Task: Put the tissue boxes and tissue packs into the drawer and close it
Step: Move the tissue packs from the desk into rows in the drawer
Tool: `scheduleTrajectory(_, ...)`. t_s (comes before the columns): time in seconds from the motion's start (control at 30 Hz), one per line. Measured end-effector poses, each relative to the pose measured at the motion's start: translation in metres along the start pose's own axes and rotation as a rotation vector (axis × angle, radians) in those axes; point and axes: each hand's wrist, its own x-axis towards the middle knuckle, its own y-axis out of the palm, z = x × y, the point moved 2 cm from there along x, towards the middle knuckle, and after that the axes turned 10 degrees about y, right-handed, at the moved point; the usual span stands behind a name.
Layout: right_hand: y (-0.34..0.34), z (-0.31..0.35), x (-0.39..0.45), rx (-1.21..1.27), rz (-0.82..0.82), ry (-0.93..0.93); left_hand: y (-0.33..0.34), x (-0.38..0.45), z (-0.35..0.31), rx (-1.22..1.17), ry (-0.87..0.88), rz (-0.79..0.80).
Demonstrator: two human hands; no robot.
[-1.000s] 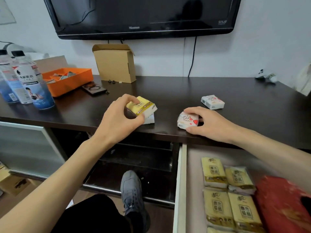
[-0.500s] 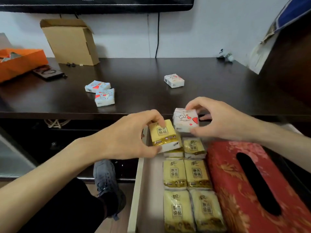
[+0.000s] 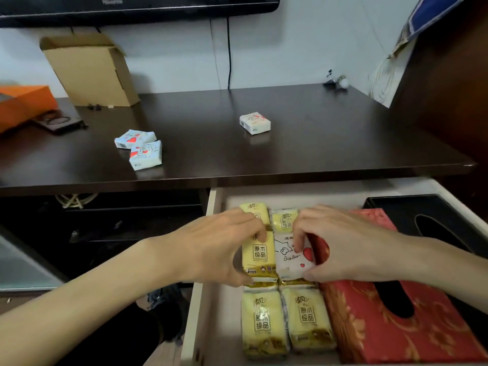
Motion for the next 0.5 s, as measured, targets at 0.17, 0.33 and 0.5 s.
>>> scheduleTrajectory(0.17,0.004,0.002,0.004,-0.057,0.008,-0.008,0.009,0.004,0.002,0.067,0.036,-0.009)
scheduleTrajectory(0.33,0.008,0.002,0.008,-0.135,0.105,0.011,0.017,0.000,0.005,0.072,0.054,0.039)
scheduleTrajectory(0.5,0.001,0.009,0.013,-0.052,0.039,0.028,0.017,-0.003,0.005,0.104,0.055,0.039)
